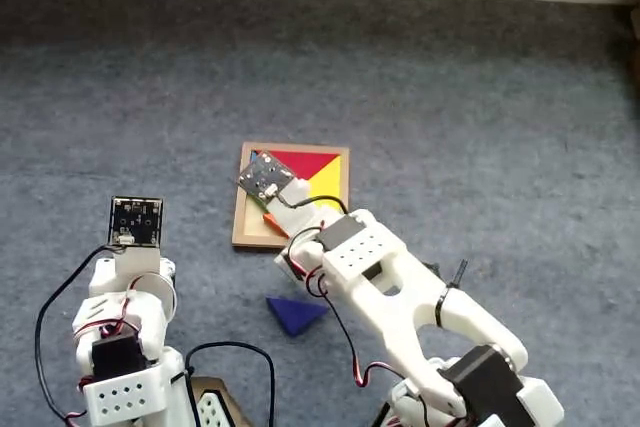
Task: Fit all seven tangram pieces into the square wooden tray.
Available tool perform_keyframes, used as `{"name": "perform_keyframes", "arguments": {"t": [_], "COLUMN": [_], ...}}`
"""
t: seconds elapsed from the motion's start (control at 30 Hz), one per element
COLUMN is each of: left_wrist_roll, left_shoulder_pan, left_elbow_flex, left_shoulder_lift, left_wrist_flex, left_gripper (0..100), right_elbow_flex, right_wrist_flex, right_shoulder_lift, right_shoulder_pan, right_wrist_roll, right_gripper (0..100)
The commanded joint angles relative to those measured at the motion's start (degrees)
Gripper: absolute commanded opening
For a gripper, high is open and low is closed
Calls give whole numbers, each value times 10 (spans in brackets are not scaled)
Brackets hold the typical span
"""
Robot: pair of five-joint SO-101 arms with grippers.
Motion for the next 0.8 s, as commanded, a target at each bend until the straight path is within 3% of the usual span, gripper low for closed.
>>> {"name": "perform_keyframes", "arguments": {"t": [0.0, 0.2, 0.33, 0.6, 0.77], "left_wrist_roll": [-6, -6, -6, -6, -6], "left_shoulder_pan": [7, 7, 7, 7, 7], "left_elbow_flex": [11, 11, 11, 11, 11], "left_shoulder_lift": [-15, -15, -15, -15, -15], "left_wrist_flex": [-9, -9, -9, -9, -9], "left_gripper": [7, 7, 7, 7, 7], "right_elbow_flex": [-33, -64, -65, -148, -164], "right_wrist_flex": [2, 2, 2, 7, 12], "right_shoulder_lift": [-9, -2, 8, 140, 145], "right_shoulder_pan": [-6, -6, -8, -8, -8], "right_wrist_roll": [4, 8, 65, 66, 66], "right_gripper": [228, 228, 228, 228, 190]}}
